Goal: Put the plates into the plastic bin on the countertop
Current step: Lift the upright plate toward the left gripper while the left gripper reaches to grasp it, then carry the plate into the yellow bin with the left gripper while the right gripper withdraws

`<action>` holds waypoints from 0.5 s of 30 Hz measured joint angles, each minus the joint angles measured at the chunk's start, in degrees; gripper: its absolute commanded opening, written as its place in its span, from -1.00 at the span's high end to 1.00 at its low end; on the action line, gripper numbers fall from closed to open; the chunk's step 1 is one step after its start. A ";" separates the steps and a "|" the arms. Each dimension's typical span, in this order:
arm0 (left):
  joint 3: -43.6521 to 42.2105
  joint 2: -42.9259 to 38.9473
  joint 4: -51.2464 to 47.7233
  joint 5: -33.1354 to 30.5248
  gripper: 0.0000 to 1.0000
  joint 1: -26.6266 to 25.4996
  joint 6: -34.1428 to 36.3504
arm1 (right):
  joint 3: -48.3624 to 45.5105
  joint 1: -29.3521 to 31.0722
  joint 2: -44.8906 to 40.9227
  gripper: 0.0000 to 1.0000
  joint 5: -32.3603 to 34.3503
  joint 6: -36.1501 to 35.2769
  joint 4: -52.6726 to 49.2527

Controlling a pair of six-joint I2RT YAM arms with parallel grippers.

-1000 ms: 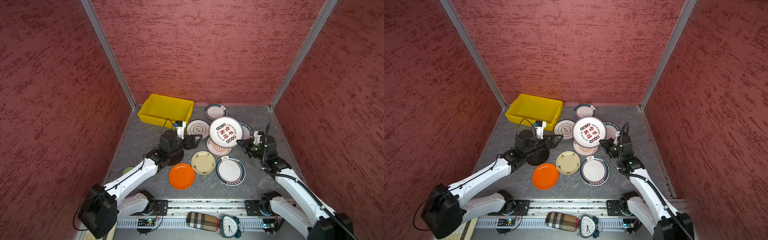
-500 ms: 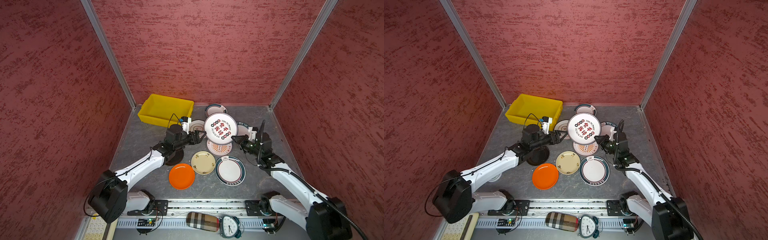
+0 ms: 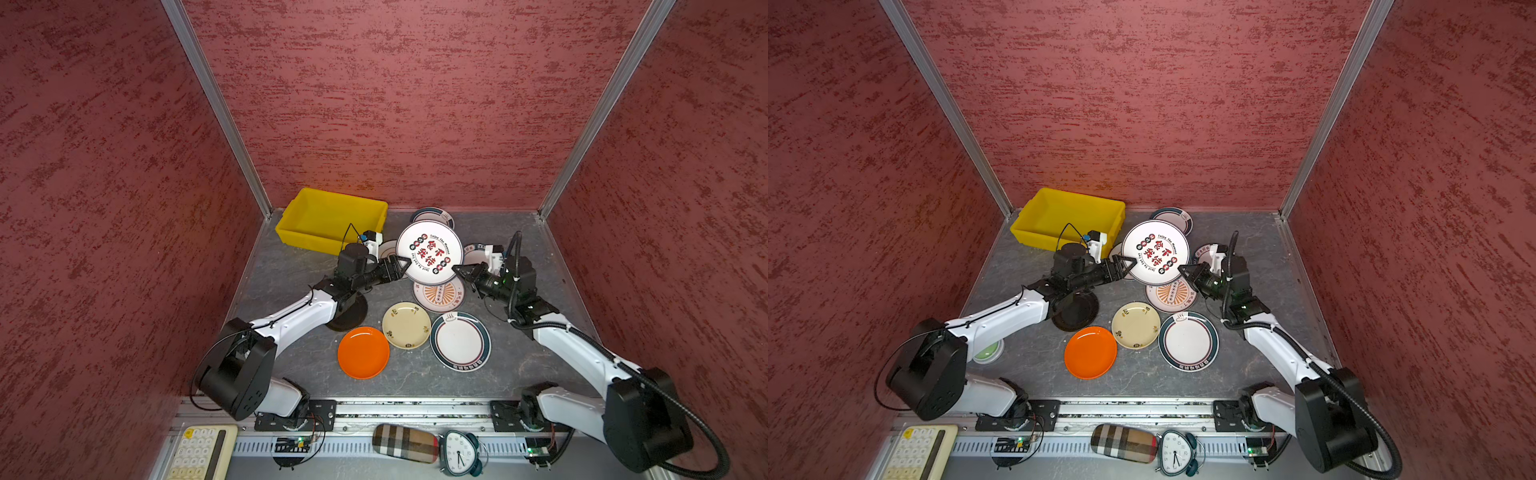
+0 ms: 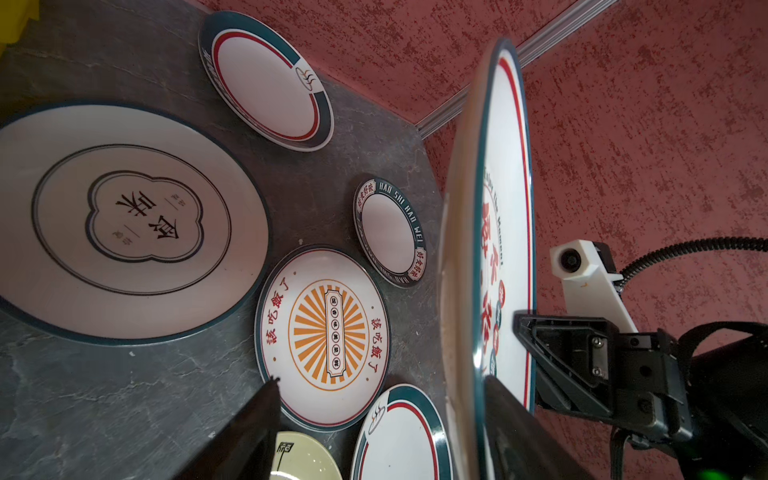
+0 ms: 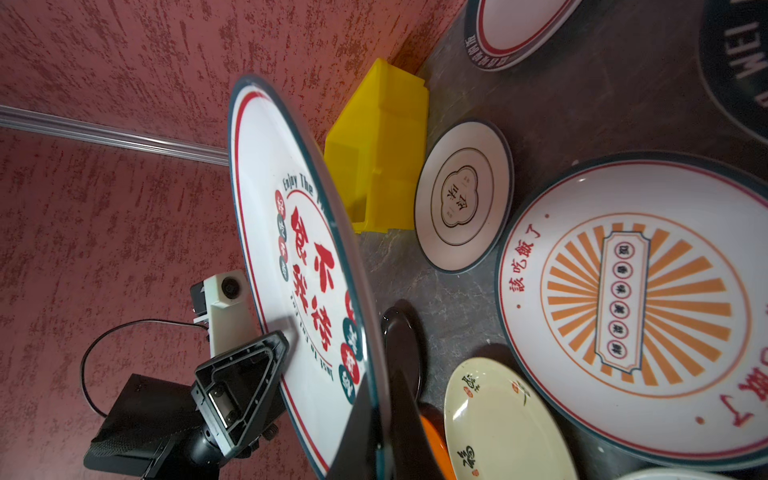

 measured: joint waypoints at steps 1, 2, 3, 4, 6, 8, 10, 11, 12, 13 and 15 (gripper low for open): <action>0.15 0.63 0.52 0.42 -0.39 0.39 -0.35 | 0.00 0.09 0.37 1.00 -0.26 0.04 0.44; 0.17 1.16 1.07 1.05 -0.37 0.90 -0.72 | 0.00 0.15 0.70 1.00 -0.46 0.02 0.79; 0.17 1.53 1.40 1.51 -0.34 1.27 -1.11 | 0.00 0.24 0.94 1.00 -0.50 -0.02 0.98; 0.17 1.86 1.90 1.95 -0.31 1.70 -1.51 | 0.00 0.31 1.16 1.00 -0.50 -0.17 1.01; 0.17 2.19 2.45 2.60 -0.19 2.32 -2.12 | 0.00 0.48 1.57 1.00 -0.59 -0.50 0.94; 0.17 2.47 2.97 3.10 -0.02 2.80 -2.56 | 0.00 0.59 1.90 1.00 -0.76 -0.90 0.90; 0.20 2.69 3.39 3.41 0.24 3.08 -2.78 | 0.07 0.68 2.27 1.00 -0.98 -1.46 0.76; 0.24 2.78 3.48 3.39 0.38 3.13 -2.99 | 0.17 0.74 2.49 1.00 -1.03 -1.75 0.57; 0.31 2.86 3.50 3.52 0.54 3.23 -2.86 | 0.44 0.83 2.75 1.00 -1.14 -2.10 0.02; 0.44 2.91 3.48 3.61 0.65 3.21 -2.60 | 0.79 0.94 3.10 1.00 -1.18 -2.78 -0.61; 0.92 3.02 3.30 3.50 0.76 3.28 -2.73 | 1.75 1.11 3.78 1.00 -1.18 -3.56 -2.05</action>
